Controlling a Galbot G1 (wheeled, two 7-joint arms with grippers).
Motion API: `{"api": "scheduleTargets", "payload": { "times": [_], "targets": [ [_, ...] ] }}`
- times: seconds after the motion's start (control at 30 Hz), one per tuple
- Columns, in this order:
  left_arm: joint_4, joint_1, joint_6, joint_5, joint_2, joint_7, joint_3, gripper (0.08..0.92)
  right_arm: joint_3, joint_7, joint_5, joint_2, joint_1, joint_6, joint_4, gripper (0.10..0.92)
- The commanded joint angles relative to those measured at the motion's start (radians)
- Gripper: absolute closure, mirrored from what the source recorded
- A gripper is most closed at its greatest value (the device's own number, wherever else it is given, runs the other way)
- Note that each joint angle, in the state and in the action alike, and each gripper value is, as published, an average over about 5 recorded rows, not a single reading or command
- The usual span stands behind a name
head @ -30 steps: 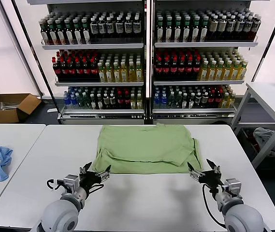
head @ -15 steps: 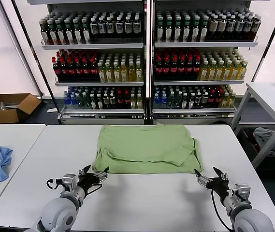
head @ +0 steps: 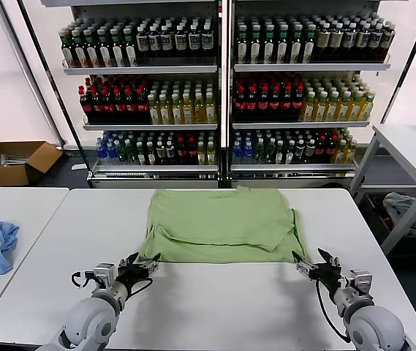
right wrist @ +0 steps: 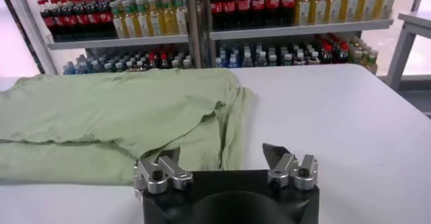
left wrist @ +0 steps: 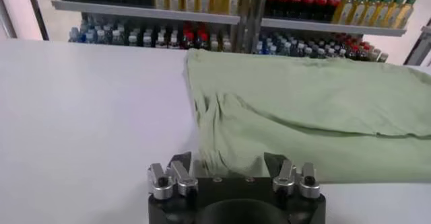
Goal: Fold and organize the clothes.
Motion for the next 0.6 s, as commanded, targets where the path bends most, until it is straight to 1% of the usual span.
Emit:
{"api": "scheduleTargets", "payload": {
  "times": [0.03,0.33,0.4,0.47,0.6],
  "targets": [
    [0.022,-0.001,-0.003,-0.004,-0.001,0.003,0.002,0.369,-0.063,-0.005,-0.030,0.007,0.066,-0.006,-0.032,0.304],
    [0.024,0.003,-0.007,0.000,-0.002,0.008,0.013,0.399,-0.105,-0.007,-0.067,0.018,0.071,-0.014,-0.051,0.335],
    [0.020,0.007,-0.007,0.002,-0.002,0.009,0.017,0.426,-0.108,-0.008,-0.071,0.018,0.066,-0.016,-0.053,0.351],
    [0.016,0.009,-0.007,0.004,-0.001,0.011,0.020,0.475,-0.108,-0.010,-0.073,0.018,0.061,-0.016,-0.057,0.390],
    [0.014,0.013,-0.007,0.008,0.003,0.016,0.026,0.587,-0.103,-0.015,-0.073,0.018,0.054,-0.015,-0.062,0.490]
  ]
}}
